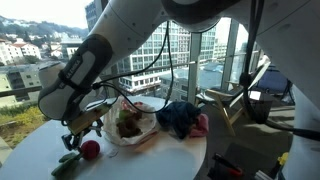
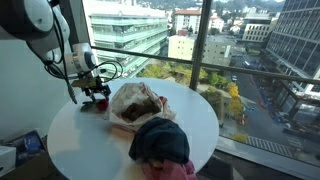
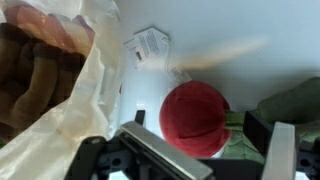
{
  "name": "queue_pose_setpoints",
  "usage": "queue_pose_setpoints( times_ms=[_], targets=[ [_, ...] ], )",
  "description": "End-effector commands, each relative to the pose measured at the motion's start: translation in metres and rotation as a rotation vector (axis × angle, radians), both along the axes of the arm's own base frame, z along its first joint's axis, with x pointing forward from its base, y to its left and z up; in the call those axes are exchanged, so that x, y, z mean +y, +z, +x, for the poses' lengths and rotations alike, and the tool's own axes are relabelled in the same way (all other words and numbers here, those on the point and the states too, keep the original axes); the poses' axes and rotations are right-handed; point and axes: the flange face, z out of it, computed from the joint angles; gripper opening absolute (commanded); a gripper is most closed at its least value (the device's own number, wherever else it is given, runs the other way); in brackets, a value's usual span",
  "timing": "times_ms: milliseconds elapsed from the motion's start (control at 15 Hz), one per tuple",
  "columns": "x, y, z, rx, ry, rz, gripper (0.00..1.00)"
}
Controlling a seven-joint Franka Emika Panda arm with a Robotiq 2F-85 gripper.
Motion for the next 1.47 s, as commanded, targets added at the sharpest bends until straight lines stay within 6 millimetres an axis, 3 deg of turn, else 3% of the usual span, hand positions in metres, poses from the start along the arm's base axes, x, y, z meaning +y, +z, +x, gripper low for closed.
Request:
queue_pose_setpoints(
  times_ms=[0, 200, 267, 333, 533, 667, 933, 1200, 1400],
  targets=[
    [0.011, -0.020, 0.019, -0.001, 0.022, 0.014, 1.00],
    [0.015, -0.040, 0.023, 0.008, 0.026, 0.008, 1.00],
    [0.016, -0.045, 0.023, 0.020, 0.030, 0.010, 0.75],
    [0.017, -0.047, 0.023, 0.025, 0.029, 0.013, 0.74],
    [0.021, -0.041, 0.020, 0.030, 0.022, 0.028, 0.51],
    [0.022, -0.023, 0.019, 0.015, 0.023, 0.048, 0.36],
    [0.001, 0.047, 0.023, -0.109, -0.021, 0.152, 0.11],
    [-0.046, 0.120, 0.019, -0.309, -0.149, 0.162, 0.11],
    [-0.090, 0.165, 0.000, -0.403, -0.293, 0.163, 0.13]
  ],
)
